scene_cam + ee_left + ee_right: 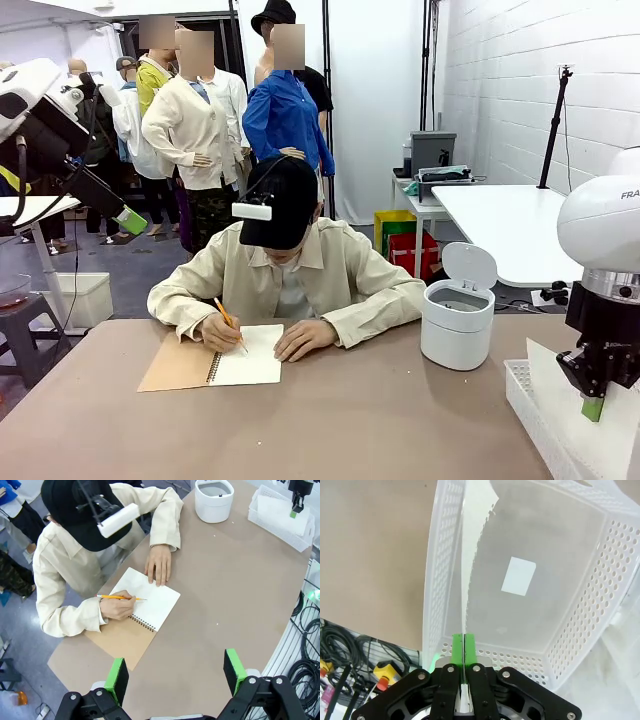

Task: Sort the paper based on its condition.
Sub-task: If a person hands you a paper, place it in the Organizing basket , and if it's crumpled, put it in the Trash can.

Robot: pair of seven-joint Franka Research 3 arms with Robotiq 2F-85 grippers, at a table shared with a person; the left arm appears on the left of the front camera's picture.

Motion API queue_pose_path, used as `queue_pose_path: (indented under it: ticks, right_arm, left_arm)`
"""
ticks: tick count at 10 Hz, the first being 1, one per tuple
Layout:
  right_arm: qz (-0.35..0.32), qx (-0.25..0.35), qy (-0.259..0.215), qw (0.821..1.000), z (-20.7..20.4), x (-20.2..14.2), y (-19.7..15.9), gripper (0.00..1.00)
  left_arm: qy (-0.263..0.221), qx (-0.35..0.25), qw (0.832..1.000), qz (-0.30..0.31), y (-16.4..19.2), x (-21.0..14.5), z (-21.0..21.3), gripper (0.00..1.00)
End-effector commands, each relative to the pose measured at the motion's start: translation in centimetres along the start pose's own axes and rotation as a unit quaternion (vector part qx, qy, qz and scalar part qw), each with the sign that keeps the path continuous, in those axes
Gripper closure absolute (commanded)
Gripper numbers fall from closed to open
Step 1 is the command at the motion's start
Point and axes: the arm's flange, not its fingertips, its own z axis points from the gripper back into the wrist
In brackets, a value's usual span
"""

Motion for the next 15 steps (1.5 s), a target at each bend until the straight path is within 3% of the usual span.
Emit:
queue_pose_path:
  ticks: [1, 5, 10, 15]
  right_arm:
    - [-0.001, 0.004, 0.007, 1.0, 0.0, 0.0, -0.2, 0.76]
    - [-0.043, -0.022, 0.035, 0.998, 0.4, -1.1, -1.9, 0.01]
    - [-0.078, -0.079, 0.034, 0.993, 1.2, -2.0, -4.0, 0.0]
    - [-0.012, -0.057, -0.072, 0.996, 7.3, -2.6, -2.4, 0.0]
  left_arm:
    - [-0.001, -0.001, 1.0, 0.001, 0.1, -0.1, 0.1, 0.0]
    - [-0.001, -0.001, 1.0, 0.001, 0.1, -0.1, 0.1, 0.0]
    - [-0.001, -0.001, 1.0, 0.001, 0.1, -0.1, 0.1, 0.0]
    - [-0.001, -0.001, 1.0, 0.001, 0.1, -0.1, 0.1, 0.0]
